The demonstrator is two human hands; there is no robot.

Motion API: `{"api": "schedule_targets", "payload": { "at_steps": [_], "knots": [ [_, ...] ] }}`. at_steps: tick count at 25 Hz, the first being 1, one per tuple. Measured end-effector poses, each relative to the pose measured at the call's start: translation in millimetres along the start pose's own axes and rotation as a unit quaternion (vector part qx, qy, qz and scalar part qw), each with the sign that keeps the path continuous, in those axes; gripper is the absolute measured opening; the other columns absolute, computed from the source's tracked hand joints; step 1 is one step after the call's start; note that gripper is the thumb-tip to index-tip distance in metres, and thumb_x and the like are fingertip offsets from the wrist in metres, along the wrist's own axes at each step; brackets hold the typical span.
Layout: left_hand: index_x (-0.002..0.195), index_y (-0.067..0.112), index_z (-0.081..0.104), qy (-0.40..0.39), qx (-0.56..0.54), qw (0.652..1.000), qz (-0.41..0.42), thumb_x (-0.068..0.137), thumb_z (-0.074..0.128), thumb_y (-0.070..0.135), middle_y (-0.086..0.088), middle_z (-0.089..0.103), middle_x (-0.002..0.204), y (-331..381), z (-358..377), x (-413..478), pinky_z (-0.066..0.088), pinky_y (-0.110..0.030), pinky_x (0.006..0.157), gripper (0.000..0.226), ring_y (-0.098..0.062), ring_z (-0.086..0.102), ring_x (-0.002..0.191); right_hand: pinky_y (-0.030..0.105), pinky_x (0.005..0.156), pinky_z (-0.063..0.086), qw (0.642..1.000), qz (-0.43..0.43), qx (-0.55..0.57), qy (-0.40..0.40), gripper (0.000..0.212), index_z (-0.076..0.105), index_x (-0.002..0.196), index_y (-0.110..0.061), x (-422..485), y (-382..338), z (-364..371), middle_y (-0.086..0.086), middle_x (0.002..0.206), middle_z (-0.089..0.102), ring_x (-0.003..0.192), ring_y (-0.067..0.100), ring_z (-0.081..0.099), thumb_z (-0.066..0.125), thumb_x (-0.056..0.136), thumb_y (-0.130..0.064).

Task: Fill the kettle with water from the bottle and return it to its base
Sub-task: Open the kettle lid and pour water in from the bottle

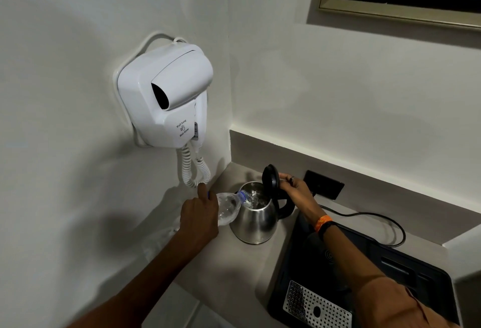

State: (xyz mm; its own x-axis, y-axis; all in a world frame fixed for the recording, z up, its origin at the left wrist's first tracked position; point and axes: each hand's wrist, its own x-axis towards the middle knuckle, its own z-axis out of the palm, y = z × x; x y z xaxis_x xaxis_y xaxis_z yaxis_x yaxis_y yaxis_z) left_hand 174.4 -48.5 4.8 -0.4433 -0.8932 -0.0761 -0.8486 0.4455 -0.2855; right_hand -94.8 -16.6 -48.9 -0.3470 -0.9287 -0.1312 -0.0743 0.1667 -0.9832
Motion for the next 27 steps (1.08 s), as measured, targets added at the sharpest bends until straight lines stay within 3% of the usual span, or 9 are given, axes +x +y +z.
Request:
{"api": "schedule_targets", "payload": {
  "at_steps": [4,9,12,16,19,21,23,25,27],
  "knots": [
    [0.125,0.014,0.053,0.021,-0.056,0.998,-0.015,0.079,0.075,0.031,-0.015,0.041,0.146,0,16,0,0.050,-0.029,0.071,0.054,-0.021,0.073,0.084,0.006,0.067,0.053,1.000,-0.001,-0.005,0.003,0.024,0.071,0.119,-0.018,-2,-2,-1,-0.005,0.098,0.077,0.080,-0.004,0.074,0.061,0.098,-0.016],
    [0.117,0.010,0.060,0.088,-0.218,0.969,-0.081,0.056,0.087,0.041,-0.012,0.053,0.120,12,46,-5,0.057,-0.036,0.061,0.074,-0.032,0.072,0.067,0.004,0.064,0.051,1.000,-0.001,-0.003,0.011,0.023,0.072,0.117,-0.017,-2,-2,0,-0.009,0.093,0.078,0.079,-0.004,0.075,0.060,0.098,-0.015],
    [0.111,0.007,0.064,0.173,-0.374,0.903,-0.124,0.047,0.093,0.035,-0.014,0.056,0.110,17,71,-10,0.058,-0.039,0.052,0.076,-0.038,0.069,0.062,0.004,0.062,0.052,1.000,0.000,0.003,0.007,0.020,0.073,0.109,-0.026,-3,-2,1,-0.017,0.082,0.080,0.078,-0.004,0.075,0.059,0.098,-0.017],
    [0.119,0.011,0.059,0.202,-0.509,0.823,-0.150,0.052,0.095,0.031,-0.004,0.047,0.117,24,106,-21,0.060,-0.036,0.069,0.079,-0.034,0.069,0.089,0.006,0.062,0.053,1.000,-0.002,0.012,0.007,0.021,0.073,0.110,-0.029,-5,-3,2,-0.017,0.085,0.081,0.080,-0.001,0.076,0.058,0.100,-0.019],
    [0.124,0.008,0.056,0.180,-0.584,0.768,-0.192,0.051,0.101,0.022,-0.003,0.045,0.116,24,114,-27,0.050,-0.027,0.084,0.087,-0.030,0.064,0.100,0.010,0.063,0.055,1.000,-0.002,0.014,0.009,0.021,0.074,0.112,-0.024,-5,-2,2,-0.010,0.089,0.081,0.082,0.006,0.077,0.058,0.100,-0.020],
    [0.128,0.004,0.055,0.167,-0.604,0.752,-0.203,0.046,0.103,0.019,-0.002,0.042,0.119,20,115,-30,0.046,-0.028,0.092,0.096,-0.029,0.059,0.109,0.012,0.064,0.056,1.000,-0.001,0.006,0.006,0.022,0.074,0.115,-0.019,-4,-2,2,-0.003,0.095,0.080,0.082,0.007,0.077,0.057,0.100,-0.020],
    [0.133,0.007,0.053,0.200,-0.624,0.730,-0.194,0.047,0.100,0.031,-0.001,0.040,0.123,14,111,-37,0.047,-0.033,0.098,0.101,-0.028,0.055,0.113,0.013,0.066,0.057,1.000,-0.002,0.001,0.005,0.024,0.073,0.118,-0.017,-3,-3,2,0.002,0.100,0.079,0.084,0.008,0.077,0.057,0.100,-0.021],
    [0.136,0.019,0.051,0.255,-0.675,0.670,-0.174,0.063,0.086,0.047,0.004,0.042,0.125,9,94,-44,0.048,-0.036,0.102,0.086,-0.024,0.055,0.115,0.014,0.067,0.057,1.000,-0.004,-0.001,0.006,0.023,0.073,0.117,-0.019,-4,-2,2,0.000,0.098,0.080,0.086,0.010,0.078,0.057,0.101,-0.023],
    [0.134,0.029,0.051,0.291,-0.726,0.603,-0.155,0.085,0.070,0.046,0.004,0.049,0.126,5,70,-41,0.050,-0.036,0.100,0.056,-0.021,0.058,0.113,0.012,0.064,0.056,1.000,-0.008,0.002,0.009,0.021,0.075,0.110,-0.024,-6,-3,3,-0.006,0.091,0.082,0.085,0.010,0.078,0.057,0.101,-0.024]
  ]
}}
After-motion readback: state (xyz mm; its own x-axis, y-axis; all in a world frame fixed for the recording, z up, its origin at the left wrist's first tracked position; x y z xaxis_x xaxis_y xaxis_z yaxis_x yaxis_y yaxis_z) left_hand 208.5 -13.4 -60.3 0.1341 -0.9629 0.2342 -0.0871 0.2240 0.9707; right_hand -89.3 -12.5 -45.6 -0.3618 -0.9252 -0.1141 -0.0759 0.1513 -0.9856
